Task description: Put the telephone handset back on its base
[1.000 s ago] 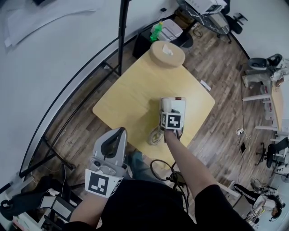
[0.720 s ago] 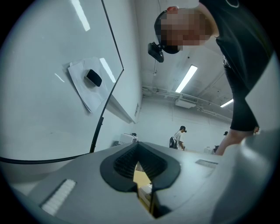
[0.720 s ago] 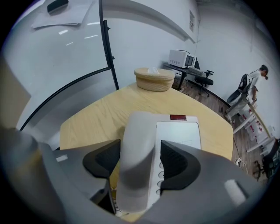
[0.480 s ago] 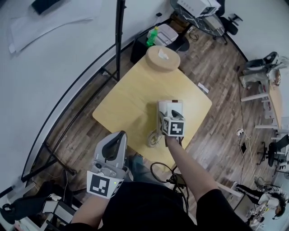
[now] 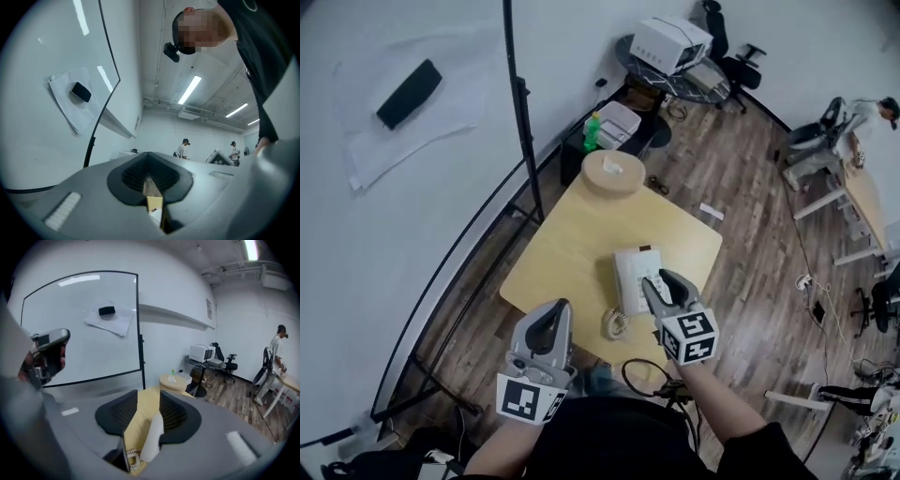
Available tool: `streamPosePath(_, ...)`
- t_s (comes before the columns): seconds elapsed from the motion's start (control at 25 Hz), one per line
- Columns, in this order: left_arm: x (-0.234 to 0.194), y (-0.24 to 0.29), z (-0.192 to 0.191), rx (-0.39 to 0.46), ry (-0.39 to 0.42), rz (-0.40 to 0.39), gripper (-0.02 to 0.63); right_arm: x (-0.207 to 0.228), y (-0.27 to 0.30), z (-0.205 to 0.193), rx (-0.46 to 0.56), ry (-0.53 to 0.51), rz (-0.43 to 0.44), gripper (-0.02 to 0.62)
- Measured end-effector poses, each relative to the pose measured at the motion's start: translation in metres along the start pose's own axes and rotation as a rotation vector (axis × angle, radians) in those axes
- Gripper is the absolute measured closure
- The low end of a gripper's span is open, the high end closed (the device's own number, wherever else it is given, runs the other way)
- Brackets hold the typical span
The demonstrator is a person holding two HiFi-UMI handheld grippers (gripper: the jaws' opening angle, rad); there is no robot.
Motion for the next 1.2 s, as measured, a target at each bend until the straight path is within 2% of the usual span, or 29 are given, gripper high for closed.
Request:
streamPosePath(0.24,0.032,0.023,0.029,0.014,0.029,-0.06,0.606,0.011,-0.073,0.039,0.162,-0.035,-0.029,0.561)
streamPosePath(0.48,0.052,0.031,0.047,0.013,0.068,-0.116,0.606,0.018,-0.113,0.053,0.305,0.085,-0.085,0.584)
streamPosePath(0.68,0.063,0.034,0.06,0.024,0.104,-0.15,0.606,0.012,-0.134,0.059,0.409,0.091,-0.103,0.586)
streamPosePath(0.84,0.071,0.036,0.066,0.034,0.119,-0.165,0.606,0.008,-0.141,0.057,0.421,0.11,-0.08,0.588)
streamPosePath(1.2,0.076,0.029,0.067,0.025,0.124,-0.158,0.606,0.007,-0.145,0.051,0.408,0.074,-0.059,0.588)
Point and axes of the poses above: the fingertips, and each gripper's own axes: y forward along the fingers, x to its right, z out of its top, the point moved 3 cm from there along -y, backward along the fingers, and after that the axes turned 5 degrees about -z, right-handed, at the moved point
